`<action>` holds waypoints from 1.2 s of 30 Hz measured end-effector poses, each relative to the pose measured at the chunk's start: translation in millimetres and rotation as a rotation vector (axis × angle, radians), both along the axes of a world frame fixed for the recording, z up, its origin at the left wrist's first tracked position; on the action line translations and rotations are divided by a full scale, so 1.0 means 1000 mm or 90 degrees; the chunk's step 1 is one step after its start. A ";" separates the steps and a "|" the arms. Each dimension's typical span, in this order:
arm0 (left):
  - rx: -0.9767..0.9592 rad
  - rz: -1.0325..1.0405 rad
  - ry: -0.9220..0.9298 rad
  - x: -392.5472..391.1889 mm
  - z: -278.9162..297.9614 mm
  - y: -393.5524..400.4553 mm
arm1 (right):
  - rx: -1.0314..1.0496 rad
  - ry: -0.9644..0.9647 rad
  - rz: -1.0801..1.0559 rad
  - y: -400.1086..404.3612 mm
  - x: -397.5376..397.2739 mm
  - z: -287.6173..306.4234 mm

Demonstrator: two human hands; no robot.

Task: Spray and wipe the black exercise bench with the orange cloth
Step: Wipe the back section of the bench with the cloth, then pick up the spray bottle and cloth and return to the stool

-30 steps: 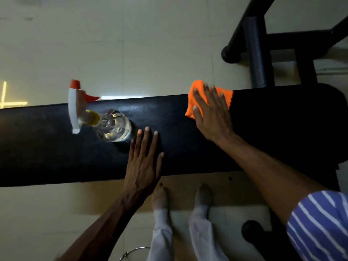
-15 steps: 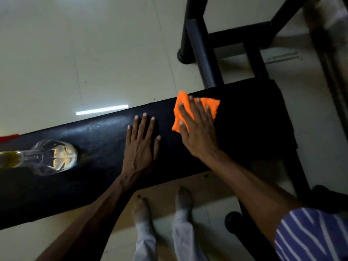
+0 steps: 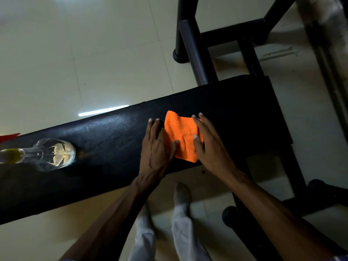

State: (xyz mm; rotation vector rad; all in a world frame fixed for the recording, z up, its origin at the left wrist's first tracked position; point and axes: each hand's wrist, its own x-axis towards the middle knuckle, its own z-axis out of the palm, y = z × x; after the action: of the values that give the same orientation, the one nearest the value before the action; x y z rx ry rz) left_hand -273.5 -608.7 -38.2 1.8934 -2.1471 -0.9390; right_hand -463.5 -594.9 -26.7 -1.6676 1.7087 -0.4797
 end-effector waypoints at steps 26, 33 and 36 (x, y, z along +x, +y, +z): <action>0.142 0.474 0.403 0.297 0.048 0.132 | 0.089 -0.150 -0.099 0.057 0.275 0.028; 0.129 0.496 0.421 0.396 0.054 0.140 | 0.100 -0.141 -0.070 0.054 0.363 0.025; 0.130 0.509 0.451 0.418 0.054 0.138 | 0.094 -0.140 -0.057 0.047 0.380 0.019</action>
State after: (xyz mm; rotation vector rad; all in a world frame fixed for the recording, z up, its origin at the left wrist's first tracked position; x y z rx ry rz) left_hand 144.7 -471.2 16.0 1.8337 -0.8239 -1.3515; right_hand -83.6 -547.5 -8.1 -1.3852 1.6201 -0.5449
